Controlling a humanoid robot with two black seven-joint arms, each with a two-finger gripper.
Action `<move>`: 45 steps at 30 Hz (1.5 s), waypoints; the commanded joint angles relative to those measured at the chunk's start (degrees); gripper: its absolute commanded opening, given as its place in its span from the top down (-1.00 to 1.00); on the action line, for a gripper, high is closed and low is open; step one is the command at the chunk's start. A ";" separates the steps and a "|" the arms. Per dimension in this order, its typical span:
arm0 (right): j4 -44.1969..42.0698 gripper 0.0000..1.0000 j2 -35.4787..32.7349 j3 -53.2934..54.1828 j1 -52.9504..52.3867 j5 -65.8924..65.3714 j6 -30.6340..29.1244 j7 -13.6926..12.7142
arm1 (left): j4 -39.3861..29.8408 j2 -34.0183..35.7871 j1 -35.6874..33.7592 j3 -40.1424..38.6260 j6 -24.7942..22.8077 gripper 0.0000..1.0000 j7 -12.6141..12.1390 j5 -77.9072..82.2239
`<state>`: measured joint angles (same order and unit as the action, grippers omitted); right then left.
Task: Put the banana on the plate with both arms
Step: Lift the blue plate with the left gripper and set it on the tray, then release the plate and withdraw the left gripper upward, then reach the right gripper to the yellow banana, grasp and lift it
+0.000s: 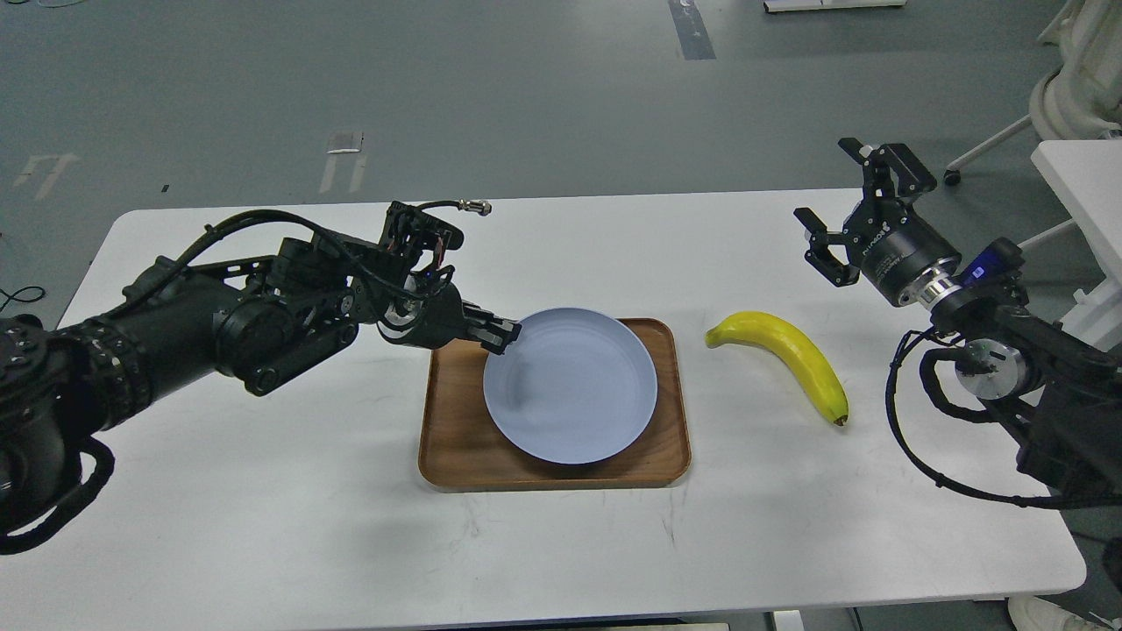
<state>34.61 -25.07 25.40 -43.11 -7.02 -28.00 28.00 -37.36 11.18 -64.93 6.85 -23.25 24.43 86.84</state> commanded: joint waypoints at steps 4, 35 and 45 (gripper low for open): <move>-0.07 -1.00 0.02 0.00 0.04 -0.01 0.00 0.00 | 2.12 -0.81 1.12 0.09 0.31 1.00 0.18 -0.09; 0.55 -1.00 -3.31 -3.33 -0.84 -0.97 0.00 0.00 | 1.50 16.68 19.12 -30.30 -4.75 -1.00 2.47 -80.16; 4.94 -1.00 -11.65 -23.01 -18.48 -28.34 0.00 0.00 | 2.29 16.59 22.92 -33.66 -4.75 -1.00 2.38 -80.07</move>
<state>37.73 -34.33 6.92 -55.89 -24.42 -28.01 28.00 -35.08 27.91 -42.02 -26.57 -28.00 26.81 6.75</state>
